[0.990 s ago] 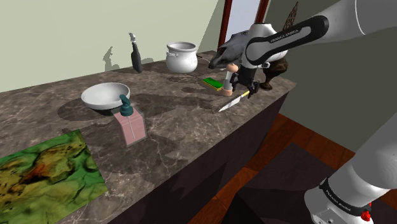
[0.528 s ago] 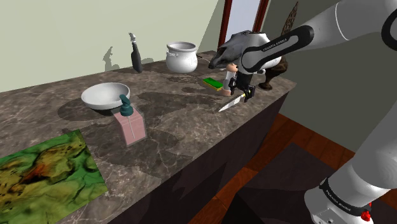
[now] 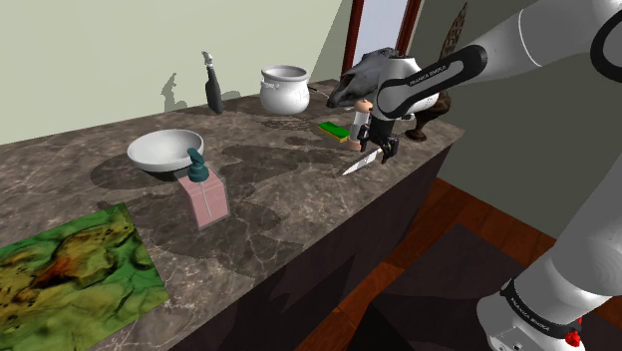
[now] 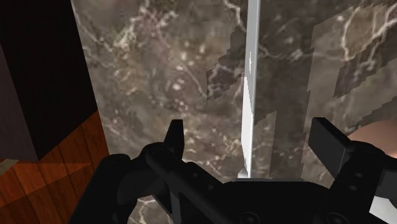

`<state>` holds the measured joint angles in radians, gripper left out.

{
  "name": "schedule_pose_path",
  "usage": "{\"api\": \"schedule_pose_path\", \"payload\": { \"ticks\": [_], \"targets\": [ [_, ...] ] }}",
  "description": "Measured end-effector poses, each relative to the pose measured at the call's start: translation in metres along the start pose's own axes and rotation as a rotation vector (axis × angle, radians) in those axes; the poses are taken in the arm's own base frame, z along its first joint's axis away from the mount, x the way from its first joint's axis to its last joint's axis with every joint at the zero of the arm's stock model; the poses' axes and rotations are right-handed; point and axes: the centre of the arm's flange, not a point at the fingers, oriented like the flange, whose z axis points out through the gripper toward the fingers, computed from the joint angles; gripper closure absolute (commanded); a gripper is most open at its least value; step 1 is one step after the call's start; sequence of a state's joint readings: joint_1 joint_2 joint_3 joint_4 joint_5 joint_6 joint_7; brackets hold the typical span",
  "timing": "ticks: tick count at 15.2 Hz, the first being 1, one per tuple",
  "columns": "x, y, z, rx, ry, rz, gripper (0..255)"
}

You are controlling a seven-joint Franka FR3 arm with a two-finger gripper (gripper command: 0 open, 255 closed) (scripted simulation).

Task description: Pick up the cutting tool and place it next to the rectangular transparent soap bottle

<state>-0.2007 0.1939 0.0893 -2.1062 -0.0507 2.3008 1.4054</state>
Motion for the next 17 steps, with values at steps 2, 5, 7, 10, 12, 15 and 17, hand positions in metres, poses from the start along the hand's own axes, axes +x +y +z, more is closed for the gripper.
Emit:
{"api": "schedule_pose_path", "payload": {
  "ticks": [2,5,7,10,12,15,17],
  "targets": [
    [0.0,0.0,0.0,0.0,0.0,0.0,255],
    [0.0,0.0,0.0,0.0,0.0,0.0,255],
    [0.0,0.0,0.0,0.0,0.0,0.0,255],
    [0.0,0.0,0.0,0.0,0.0,0.0,255],
    [0.0,0.0,0.0,0.0,0.0,0.0,255],
    [0.0,0.0,-0.01,0.0,0.0,0.0,255],
    [0.0,0.0,-0.021,0.0,0.0,0.0,255]
  ]
}}
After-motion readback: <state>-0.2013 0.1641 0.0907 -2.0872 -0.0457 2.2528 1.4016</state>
